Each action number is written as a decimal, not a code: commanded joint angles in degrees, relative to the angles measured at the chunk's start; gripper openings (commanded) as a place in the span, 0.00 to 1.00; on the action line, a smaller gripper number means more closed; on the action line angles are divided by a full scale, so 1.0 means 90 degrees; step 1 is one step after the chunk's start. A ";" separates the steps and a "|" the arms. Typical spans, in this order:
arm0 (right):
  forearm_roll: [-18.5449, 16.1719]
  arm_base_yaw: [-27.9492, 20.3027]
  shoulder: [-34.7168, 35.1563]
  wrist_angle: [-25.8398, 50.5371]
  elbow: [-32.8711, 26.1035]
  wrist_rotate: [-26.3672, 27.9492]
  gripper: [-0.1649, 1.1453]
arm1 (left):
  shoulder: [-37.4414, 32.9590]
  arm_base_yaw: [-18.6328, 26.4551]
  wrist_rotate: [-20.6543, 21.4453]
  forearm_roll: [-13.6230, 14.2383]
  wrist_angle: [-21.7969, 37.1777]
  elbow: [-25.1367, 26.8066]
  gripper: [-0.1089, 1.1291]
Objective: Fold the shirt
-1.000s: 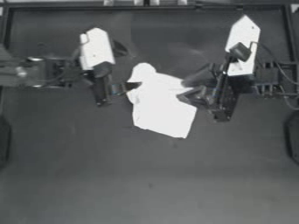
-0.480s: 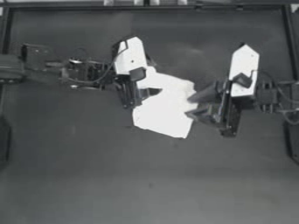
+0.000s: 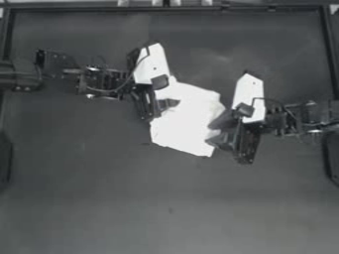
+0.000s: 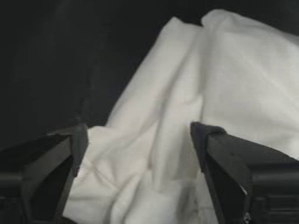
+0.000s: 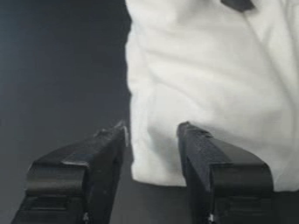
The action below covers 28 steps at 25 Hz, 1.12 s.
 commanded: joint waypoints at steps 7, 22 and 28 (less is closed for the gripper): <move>-0.0117 -0.0244 0.0518 -0.0039 -0.0273 -0.0020 0.71 | 0.0039 0.0010 0.0010 0.0000 -0.0029 0.0020 0.89; -0.0098 -0.0029 0.1367 -0.0039 -0.0664 -0.0039 0.71 | 0.0166 -0.0068 -0.0010 -0.0010 -0.0029 0.0391 0.89; -0.0059 0.0195 0.1367 0.0146 -0.0703 -0.0010 0.71 | -0.0029 -0.0244 -0.0020 -0.0186 0.0010 0.0664 0.89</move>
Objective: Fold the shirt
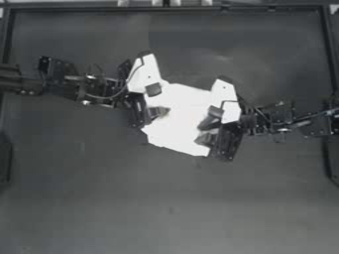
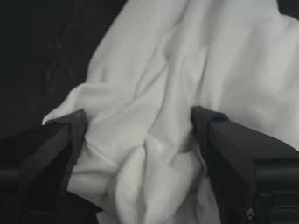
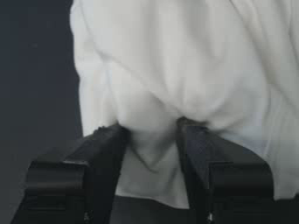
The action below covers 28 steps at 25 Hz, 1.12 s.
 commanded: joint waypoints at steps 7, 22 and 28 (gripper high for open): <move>0.0166 0.0459 -0.0068 0.0205 -0.0205 0.0059 0.71 | -0.0586 -0.0498 0.0020 -0.0273 0.0303 0.0303 0.89; 0.0605 0.1338 -0.0156 0.0439 -0.0400 0.0049 0.71 | -0.1133 -0.1162 0.0049 -0.0752 0.0742 0.0576 0.89; 0.0166 0.1309 -0.0605 0.0361 -0.0566 0.0088 0.71 | -0.1533 -0.1094 0.0098 -0.0576 0.0889 0.0381 0.89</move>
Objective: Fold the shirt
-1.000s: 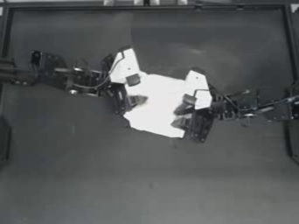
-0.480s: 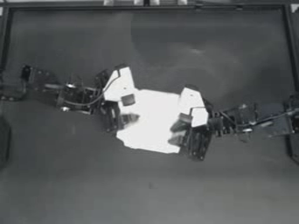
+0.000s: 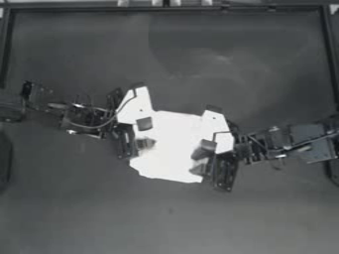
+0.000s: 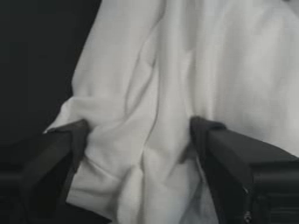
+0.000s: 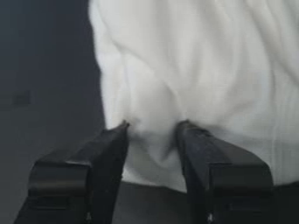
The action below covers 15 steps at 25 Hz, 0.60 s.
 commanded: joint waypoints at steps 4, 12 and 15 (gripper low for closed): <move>-0.0518 -0.0137 -0.0801 -0.0488 -0.0010 0.0029 0.71 | -0.1055 0.0127 0.0010 0.0244 0.0000 -0.0186 0.86; -0.1006 -0.0781 -0.0869 -0.3320 0.0840 -0.0117 0.71 | -0.1240 0.0420 -0.0010 0.0234 -0.1465 0.0088 0.81; -0.0986 -0.0937 -0.0596 -0.3672 0.0850 -0.0459 0.71 | -0.1113 0.0576 0.0000 0.0234 -0.2061 0.0234 0.80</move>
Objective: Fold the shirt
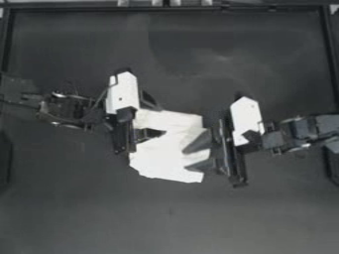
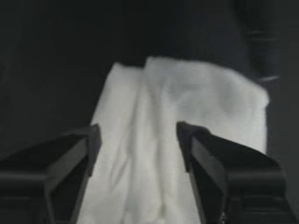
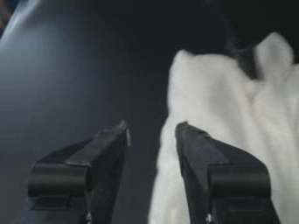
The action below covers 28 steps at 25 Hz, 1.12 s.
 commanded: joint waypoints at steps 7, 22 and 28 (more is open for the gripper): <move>0.0654 -0.0117 0.0742 -0.1113 -0.0127 -0.1289 0.71 | 0.0166 0.0498 0.0020 0.0000 -0.1416 0.0293 0.80; 0.1387 0.0137 0.1621 -0.2598 0.0098 -0.1768 0.71 | 0.0752 0.0488 0.1260 -0.1074 -0.2666 0.0693 0.66; 0.1885 0.0137 0.2324 -0.3662 0.0127 -0.2227 0.70 | 0.1113 0.0381 0.2168 -0.1865 -0.3564 0.0957 0.72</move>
